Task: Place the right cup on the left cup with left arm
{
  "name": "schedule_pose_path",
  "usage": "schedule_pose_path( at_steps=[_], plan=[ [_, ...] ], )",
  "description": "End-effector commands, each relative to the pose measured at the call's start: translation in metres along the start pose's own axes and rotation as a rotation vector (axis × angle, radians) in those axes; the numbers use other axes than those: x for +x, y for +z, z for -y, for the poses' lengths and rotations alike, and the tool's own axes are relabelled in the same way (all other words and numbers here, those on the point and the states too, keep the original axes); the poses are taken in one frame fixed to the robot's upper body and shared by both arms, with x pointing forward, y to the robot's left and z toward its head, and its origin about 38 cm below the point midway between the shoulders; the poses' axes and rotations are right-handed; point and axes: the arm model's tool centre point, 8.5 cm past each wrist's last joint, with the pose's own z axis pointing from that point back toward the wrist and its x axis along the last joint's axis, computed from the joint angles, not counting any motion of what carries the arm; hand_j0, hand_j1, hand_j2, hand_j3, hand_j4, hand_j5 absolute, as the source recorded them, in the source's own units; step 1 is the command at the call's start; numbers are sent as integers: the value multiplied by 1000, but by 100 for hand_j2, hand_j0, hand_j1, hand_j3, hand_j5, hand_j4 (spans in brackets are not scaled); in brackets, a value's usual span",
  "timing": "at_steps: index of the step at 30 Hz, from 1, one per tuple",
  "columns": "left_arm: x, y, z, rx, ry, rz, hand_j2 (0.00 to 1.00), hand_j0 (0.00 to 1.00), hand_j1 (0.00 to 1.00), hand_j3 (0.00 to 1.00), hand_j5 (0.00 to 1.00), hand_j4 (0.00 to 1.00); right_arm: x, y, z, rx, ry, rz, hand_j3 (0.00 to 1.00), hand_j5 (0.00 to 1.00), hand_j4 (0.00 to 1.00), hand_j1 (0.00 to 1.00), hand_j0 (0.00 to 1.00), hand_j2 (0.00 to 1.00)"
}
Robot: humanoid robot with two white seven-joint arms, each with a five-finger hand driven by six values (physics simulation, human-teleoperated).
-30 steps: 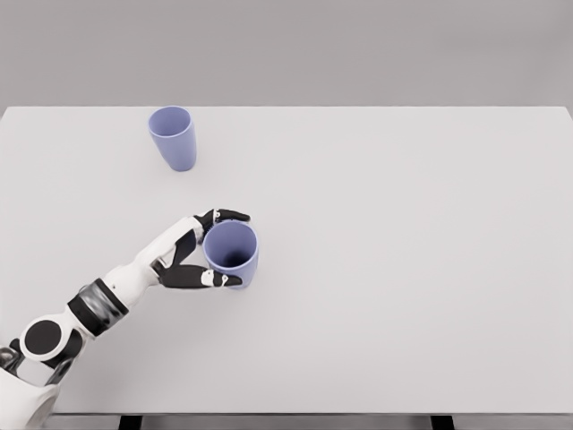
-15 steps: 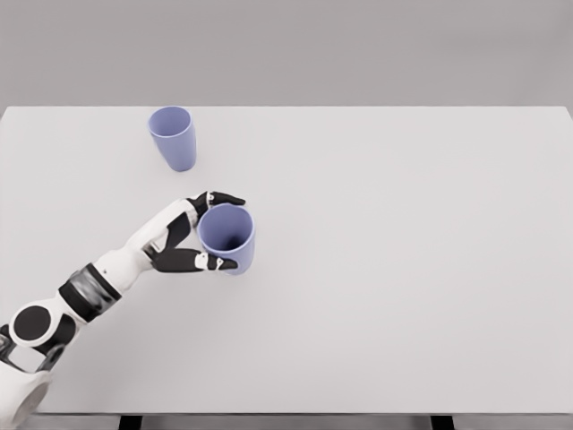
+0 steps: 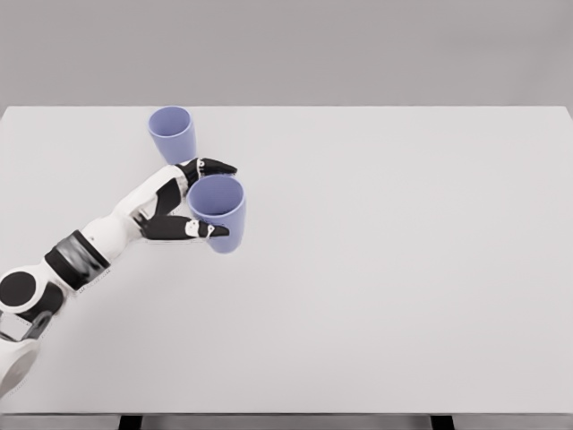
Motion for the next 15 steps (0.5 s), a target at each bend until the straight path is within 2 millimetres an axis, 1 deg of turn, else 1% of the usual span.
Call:
schedule_pose_path(
  at_steps=[1,5,7,15],
  plan=[
    [-1,2,-2,0,23,-17,70,70,70,70,70,70,0,0,0,0,0,1,100,100,100,100,100,100],
    [2,-2,-7,3,19,-22,69,69,69,69,69,69,0,0,0,0,0,1,100,100,100,100,100,100],
    [3,-2,-7,4,17,-20,68,68,68,68,68,68,0,0,0,0,0,1,100,100,100,100,100,100],
    [7,-4,-12,8,11,-23,68,68,68,68,68,68,0,0,0,0,0,1,100,100,100,100,100,100]
  ],
)
